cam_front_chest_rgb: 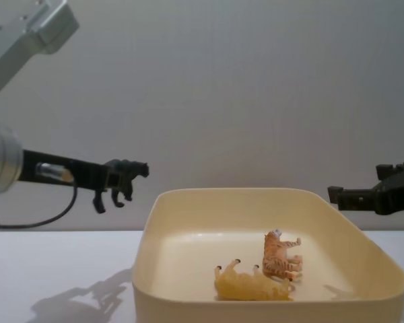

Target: Pick up the toy alternately with two hands and place it into the central storage box.

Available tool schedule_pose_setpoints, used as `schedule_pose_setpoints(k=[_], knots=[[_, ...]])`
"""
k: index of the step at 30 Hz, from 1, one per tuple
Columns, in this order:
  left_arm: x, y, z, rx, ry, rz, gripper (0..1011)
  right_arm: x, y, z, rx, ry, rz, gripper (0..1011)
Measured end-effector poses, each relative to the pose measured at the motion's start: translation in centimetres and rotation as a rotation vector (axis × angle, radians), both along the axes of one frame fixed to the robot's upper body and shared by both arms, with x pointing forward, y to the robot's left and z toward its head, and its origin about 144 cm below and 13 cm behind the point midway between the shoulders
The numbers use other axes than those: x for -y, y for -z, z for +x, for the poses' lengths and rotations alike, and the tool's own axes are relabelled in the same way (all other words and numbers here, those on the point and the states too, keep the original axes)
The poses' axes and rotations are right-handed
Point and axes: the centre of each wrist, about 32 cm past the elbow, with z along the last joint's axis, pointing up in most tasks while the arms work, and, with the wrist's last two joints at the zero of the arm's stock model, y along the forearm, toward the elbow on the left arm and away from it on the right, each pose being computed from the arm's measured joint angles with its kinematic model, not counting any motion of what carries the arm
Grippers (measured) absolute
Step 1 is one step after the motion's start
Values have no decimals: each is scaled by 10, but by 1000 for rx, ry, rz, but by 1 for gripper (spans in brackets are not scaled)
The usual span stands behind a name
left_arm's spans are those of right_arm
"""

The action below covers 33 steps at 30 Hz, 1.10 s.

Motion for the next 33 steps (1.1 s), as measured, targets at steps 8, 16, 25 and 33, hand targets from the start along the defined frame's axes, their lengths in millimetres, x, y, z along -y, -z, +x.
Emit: schedule_pose_setpoints(k=[8, 16, 25, 33], knots=[[6, -3, 26, 2, 46, -18, 295, 0, 0, 0, 0, 0, 0, 1001], [15, -6, 50, 3, 89, -42, 295, 0, 0, 0, 0, 0, 0, 1001], [25, -6, 66, -2, 122, -48, 295, 0, 0, 0, 0, 0, 0, 1001], [31, -6, 75, -9, 140, -42, 391, 0, 0, 0, 0, 0, 0, 1001]])
